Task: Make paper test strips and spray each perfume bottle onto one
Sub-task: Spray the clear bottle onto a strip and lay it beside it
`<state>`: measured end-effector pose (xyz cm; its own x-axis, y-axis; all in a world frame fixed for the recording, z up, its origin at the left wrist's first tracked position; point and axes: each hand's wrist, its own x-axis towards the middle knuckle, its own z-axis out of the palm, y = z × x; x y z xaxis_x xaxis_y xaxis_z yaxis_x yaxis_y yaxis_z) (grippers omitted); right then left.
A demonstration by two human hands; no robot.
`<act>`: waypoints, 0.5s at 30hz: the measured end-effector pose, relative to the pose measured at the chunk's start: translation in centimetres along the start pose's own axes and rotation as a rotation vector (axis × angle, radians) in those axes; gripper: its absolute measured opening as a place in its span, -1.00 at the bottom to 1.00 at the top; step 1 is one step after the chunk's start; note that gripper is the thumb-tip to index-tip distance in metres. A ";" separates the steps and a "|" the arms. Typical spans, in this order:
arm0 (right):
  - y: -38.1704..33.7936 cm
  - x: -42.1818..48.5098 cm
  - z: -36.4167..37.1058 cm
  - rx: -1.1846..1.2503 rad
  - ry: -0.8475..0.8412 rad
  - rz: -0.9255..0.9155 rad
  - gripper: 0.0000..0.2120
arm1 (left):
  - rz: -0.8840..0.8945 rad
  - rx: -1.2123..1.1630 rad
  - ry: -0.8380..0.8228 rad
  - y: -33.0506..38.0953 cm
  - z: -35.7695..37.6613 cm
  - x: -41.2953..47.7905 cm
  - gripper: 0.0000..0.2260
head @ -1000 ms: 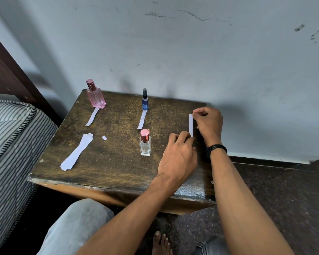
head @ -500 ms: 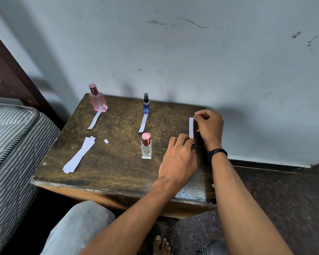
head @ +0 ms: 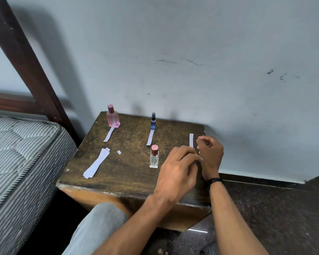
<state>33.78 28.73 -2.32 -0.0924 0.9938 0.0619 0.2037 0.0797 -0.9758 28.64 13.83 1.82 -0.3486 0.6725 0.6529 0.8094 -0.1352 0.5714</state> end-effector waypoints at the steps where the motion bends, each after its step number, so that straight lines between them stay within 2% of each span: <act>1: -0.3 -0.7 0.1 0.007 -0.010 -0.006 -0.77 | 0.016 -0.009 0.045 0.1 -1.4 0.0 -0.87; 4: -1.0 -2.8 0.6 -0.014 -0.073 -0.025 -0.84 | -0.087 -0.011 0.196 -1.4 -4.9 -0.5 -0.87; 8: -1.7 -5.8 1.8 -0.112 -0.165 -0.093 -0.91 | -0.518 -0.031 0.298 -5.2 -8.4 -1.1 -0.80; 10: -1.7 -7.2 2.6 -0.172 -0.207 -0.139 -0.91 | -0.669 -0.051 0.366 -6.4 -9.6 -1.0 -0.79; 12: -1.5 -8.4 3.2 -0.213 -0.270 -0.158 -0.90 | -0.726 -0.079 0.430 -7.2 -10.5 -1.1 -0.80; 15: -1.5 -9.7 3.6 -0.250 -0.353 -0.164 -0.84 | -0.802 -0.128 0.397 -8.5 -11.5 -1.4 -0.79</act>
<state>30.90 18.73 -2.24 -0.4603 0.8828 0.0936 0.3837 0.2929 -0.8758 16.77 5.66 1.75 -0.9422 0.3020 0.1451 0.2030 0.1703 0.9642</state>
